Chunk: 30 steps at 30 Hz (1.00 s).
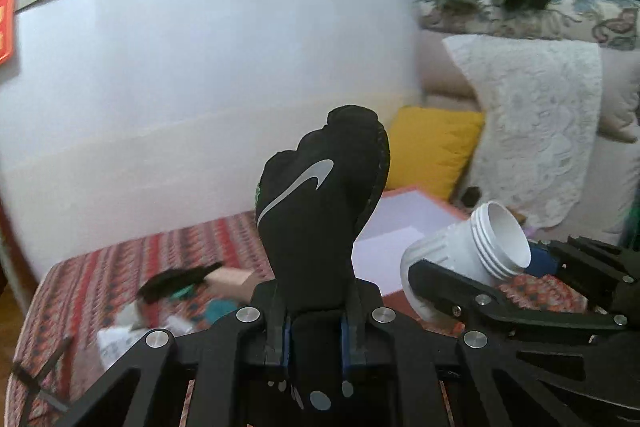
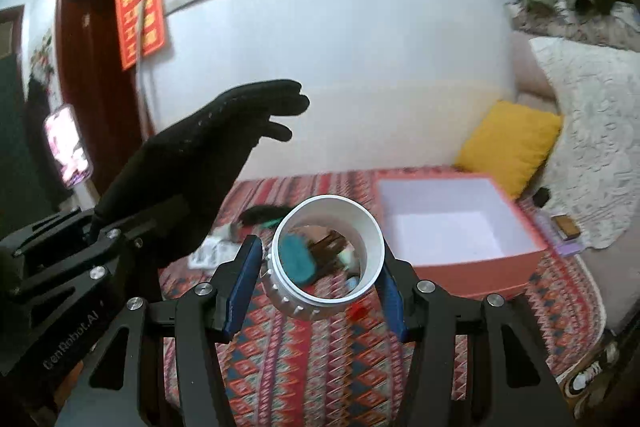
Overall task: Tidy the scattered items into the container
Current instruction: 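Carry glove and jar over the pink box and open both grippers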
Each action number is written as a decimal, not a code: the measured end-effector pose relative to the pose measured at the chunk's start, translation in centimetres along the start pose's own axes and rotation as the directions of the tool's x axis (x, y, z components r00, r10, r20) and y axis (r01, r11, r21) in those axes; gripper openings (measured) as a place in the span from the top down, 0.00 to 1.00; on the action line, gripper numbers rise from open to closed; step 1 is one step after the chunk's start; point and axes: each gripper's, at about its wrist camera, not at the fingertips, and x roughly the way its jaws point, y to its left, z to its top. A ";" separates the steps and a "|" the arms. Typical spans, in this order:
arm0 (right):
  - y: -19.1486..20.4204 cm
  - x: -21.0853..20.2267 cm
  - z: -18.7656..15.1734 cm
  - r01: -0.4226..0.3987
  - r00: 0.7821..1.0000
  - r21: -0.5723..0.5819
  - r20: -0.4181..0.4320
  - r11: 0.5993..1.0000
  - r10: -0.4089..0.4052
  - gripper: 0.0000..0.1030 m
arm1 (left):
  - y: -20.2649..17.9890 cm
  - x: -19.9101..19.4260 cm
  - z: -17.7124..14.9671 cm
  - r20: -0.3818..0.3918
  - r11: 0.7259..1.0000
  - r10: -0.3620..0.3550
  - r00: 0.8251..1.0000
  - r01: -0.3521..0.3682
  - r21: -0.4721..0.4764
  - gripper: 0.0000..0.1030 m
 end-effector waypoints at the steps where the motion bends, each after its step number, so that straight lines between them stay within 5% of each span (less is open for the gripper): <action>1: -0.8 0.0 0.4 0.017 1.000 0.007 0.011 1.000 -0.017 0.44 | -0.6 0.7 0.4 0.001 1.000 -0.014 1.000 0.014 0.007 0.90; 10: -9.5 2.2 3.9 0.171 0.983 0.079 0.051 0.982 -0.175 0.44 | -4.4 9.2 3.9 -0.031 0.992 -0.128 0.991 0.129 0.019 0.90; 17: -17.5 8.8 5.6 0.256 0.967 0.132 -0.018 0.958 -0.255 0.44 | -6.2 18.4 4.0 -0.115 0.987 -0.163 0.980 0.163 -0.003 0.90; 30: -30.0 29.5 6.5 0.274 0.951 0.190 -0.202 0.943 -0.236 0.44 | -5.7 38.4 2.7 -0.298 0.990 -0.143 0.944 0.138 -0.037 0.88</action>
